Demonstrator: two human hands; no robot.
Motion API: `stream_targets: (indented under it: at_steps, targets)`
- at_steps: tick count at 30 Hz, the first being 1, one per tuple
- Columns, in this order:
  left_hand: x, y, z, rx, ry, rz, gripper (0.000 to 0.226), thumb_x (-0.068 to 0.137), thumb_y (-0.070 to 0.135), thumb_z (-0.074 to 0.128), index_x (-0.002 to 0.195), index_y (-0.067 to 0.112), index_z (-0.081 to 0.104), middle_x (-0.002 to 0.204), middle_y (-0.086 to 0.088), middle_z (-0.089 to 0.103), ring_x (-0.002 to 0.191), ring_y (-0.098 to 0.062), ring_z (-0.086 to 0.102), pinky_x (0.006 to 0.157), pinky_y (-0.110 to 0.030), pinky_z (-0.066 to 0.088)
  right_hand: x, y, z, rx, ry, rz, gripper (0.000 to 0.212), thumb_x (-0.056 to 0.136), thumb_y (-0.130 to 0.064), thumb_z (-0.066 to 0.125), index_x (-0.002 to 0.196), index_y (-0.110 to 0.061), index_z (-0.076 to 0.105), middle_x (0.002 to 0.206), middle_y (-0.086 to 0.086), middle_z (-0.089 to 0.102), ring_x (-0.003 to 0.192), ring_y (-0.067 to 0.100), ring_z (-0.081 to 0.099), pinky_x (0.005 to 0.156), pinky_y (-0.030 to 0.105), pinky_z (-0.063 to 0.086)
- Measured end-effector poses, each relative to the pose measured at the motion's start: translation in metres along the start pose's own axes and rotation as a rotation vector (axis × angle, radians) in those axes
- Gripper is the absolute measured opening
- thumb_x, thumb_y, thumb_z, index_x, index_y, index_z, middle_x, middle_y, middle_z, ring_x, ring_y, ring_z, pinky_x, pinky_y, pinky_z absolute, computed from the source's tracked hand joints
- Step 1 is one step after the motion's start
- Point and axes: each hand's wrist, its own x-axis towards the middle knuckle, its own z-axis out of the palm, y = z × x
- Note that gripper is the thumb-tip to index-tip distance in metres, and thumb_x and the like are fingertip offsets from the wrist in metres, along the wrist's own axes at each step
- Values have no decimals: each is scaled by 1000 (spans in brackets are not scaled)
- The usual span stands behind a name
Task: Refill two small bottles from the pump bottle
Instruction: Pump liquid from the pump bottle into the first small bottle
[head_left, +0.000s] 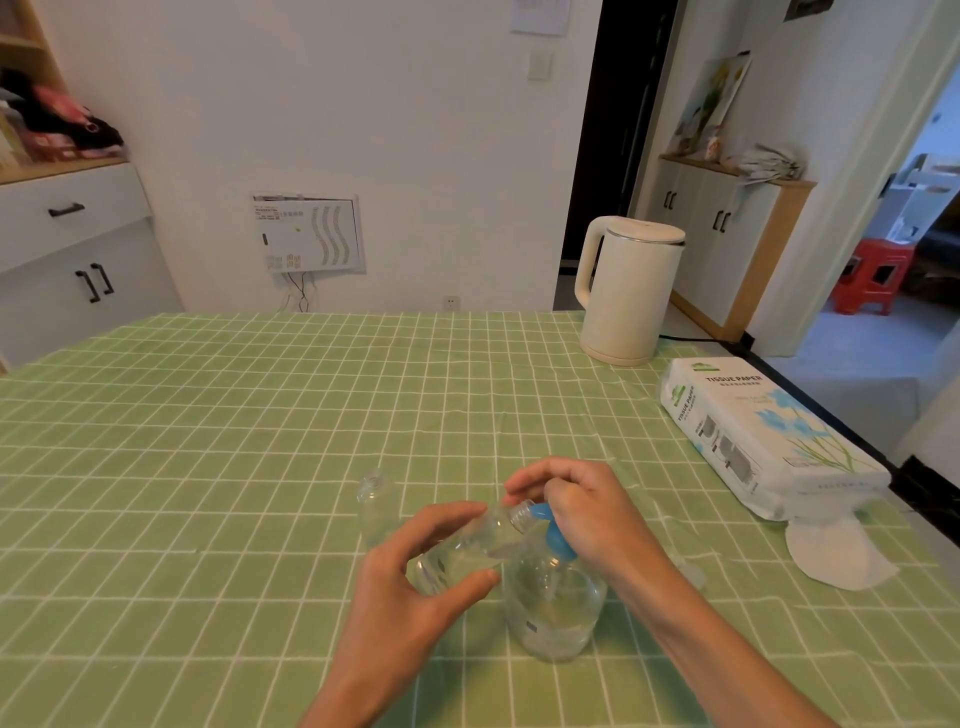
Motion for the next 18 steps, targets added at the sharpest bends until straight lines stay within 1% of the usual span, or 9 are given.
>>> stream_targets:
  at_steps: [3,6,9,11,14,16,18]
  targets:
    - [-2,-3,2,9,5,-10,56,73,0,93,115,34,77,115,16,79,113,-7,73,98,-15,52,0,2,2,0,1,4,46,96,5,41,87,-18,81,86,-3,83,87,3,77,83,22,53]
    - [-3,-2,2,3,3,-11,54,73,4,94,116,31,76,115,16,79,112,-5,73,97,-12,51,-1,2,1,-4,15,9,46,98,2,41,87,-19,80,86,-3,83,87,2,76,82,21,53]
    - [-3,0,1,-15,0,-7,54,73,8,95,115,36,77,116,16,79,113,-5,73,98,-12,51,0,-2,-1,0,21,23,45,99,0,42,86,-20,80,85,-6,83,85,-2,75,79,17,50]
    - [-2,3,0,-33,8,-1,53,71,19,94,116,42,75,116,16,79,113,-5,73,98,-11,50,0,-6,-4,-14,19,25,43,101,-4,45,85,-22,81,85,-10,82,84,-6,74,76,14,49]
    - [-1,7,1,-62,24,8,50,69,37,88,117,45,73,117,17,78,114,-6,72,98,-10,49,0,-8,-7,-39,12,22,41,101,-7,47,86,-24,81,89,-12,82,87,-7,73,78,14,48]
    - [-1,8,2,-77,18,7,50,70,38,86,117,44,73,117,16,78,114,-6,73,97,-10,49,-1,-8,-7,-27,6,20,42,102,-6,46,88,-23,81,92,-10,83,90,-7,73,76,10,47]
    - [0,7,3,-76,13,10,50,70,36,86,117,44,73,117,16,78,113,-7,73,97,-10,50,-1,-6,-7,1,7,12,43,101,-4,43,89,-22,80,90,-8,83,86,-10,72,67,3,47]
